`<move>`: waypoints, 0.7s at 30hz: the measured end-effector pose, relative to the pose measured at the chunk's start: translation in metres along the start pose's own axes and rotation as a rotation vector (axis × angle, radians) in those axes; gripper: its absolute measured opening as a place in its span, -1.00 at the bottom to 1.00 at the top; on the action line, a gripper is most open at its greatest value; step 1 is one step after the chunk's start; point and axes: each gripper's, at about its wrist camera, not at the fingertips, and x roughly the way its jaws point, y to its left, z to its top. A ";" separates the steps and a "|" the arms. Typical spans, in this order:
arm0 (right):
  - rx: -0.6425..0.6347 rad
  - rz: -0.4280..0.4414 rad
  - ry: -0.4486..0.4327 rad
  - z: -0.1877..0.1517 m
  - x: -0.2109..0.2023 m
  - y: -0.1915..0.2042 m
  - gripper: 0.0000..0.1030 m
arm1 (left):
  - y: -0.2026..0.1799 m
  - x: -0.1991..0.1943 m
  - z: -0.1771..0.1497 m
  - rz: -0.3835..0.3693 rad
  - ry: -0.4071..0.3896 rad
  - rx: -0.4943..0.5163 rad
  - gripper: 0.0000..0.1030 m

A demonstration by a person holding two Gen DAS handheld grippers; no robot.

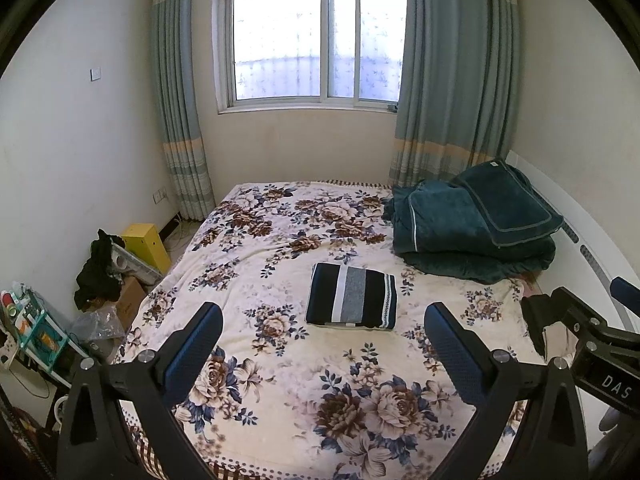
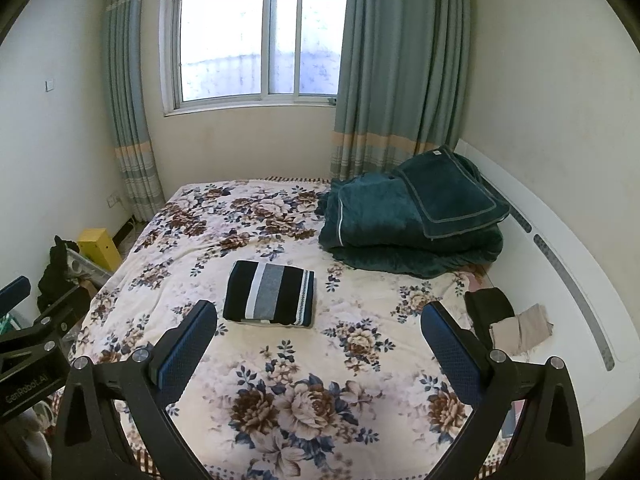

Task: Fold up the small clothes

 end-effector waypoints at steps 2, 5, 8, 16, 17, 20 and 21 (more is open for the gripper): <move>-0.002 0.005 0.000 0.002 0.001 0.003 1.00 | 0.000 -0.001 0.000 0.001 -0.001 0.001 1.00; -0.003 0.008 -0.001 0.003 0.002 0.005 1.00 | -0.001 -0.003 0.001 -0.002 -0.008 0.001 1.00; -0.001 0.008 -0.003 0.003 0.003 0.006 1.00 | -0.003 -0.007 0.003 -0.005 -0.014 0.004 1.00; -0.002 0.007 -0.006 0.002 0.002 0.009 1.00 | -0.004 -0.007 0.006 -0.009 -0.017 0.005 1.00; -0.002 0.007 -0.004 0.002 0.004 0.011 1.00 | -0.004 -0.007 0.006 -0.009 -0.017 0.005 1.00; -0.002 0.006 -0.006 0.001 0.002 0.010 1.00 | -0.004 -0.007 0.005 -0.010 -0.017 0.005 1.00; 0.001 0.004 -0.007 0.000 0.000 0.009 1.00 | -0.004 -0.007 0.006 -0.008 -0.018 0.005 1.00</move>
